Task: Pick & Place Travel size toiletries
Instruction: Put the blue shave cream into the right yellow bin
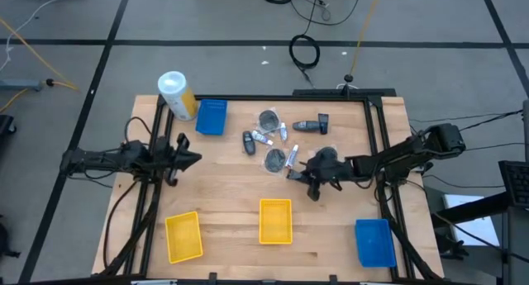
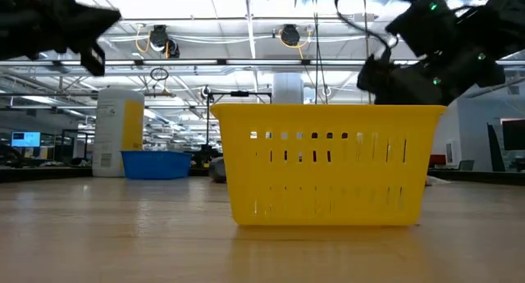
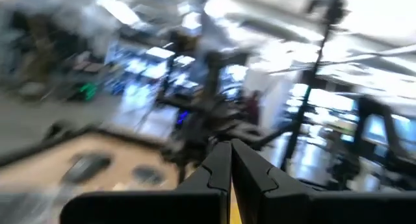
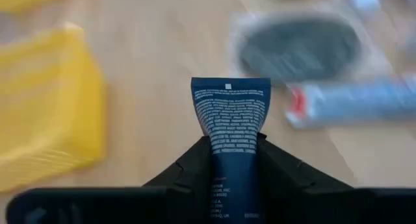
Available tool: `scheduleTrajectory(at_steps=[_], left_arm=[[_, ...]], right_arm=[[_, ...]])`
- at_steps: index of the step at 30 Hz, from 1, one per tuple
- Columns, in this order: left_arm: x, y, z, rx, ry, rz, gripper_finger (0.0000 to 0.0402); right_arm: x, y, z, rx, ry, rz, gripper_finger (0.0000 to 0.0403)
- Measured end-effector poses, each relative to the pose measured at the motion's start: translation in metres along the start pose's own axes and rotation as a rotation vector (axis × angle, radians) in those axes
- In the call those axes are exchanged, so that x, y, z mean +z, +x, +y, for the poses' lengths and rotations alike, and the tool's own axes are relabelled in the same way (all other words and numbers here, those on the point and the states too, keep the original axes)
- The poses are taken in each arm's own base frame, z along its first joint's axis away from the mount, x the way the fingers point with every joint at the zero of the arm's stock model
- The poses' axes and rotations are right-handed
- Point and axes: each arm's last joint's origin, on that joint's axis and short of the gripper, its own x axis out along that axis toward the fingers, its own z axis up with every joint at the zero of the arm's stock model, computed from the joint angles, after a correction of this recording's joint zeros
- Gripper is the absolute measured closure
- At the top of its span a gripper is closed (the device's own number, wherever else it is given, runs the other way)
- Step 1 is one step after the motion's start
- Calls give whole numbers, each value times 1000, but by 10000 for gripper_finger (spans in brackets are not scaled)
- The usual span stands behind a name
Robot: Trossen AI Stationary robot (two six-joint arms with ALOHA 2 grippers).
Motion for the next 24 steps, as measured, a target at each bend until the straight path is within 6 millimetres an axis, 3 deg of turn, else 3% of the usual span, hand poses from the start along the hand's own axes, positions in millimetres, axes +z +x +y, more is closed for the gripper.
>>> scheduleTrajectory(at_steps=[7, 11, 14, 19, 24], left_arm=[[-6, 21, -23, -155, 168, -33, 392], [-7, 48, -39, -195, 258, -14, 392], [-7, 83, -58, -247, 360, 34, 392], [-26, 155, -89, -248, 523, 159, 387], [-44, 218, -115, -217, 782, 288, 328]], right_arm=[[28, -9, 25, 277, -99, -299, 312], [33, -14, 36, 445, -130, -351, 312], [34, -17, 42, 484, -142, -381, 312], [34, -20, 48, 508, -167, -407, 312], [32, -21, 52, 524, -172, -405, 312]])
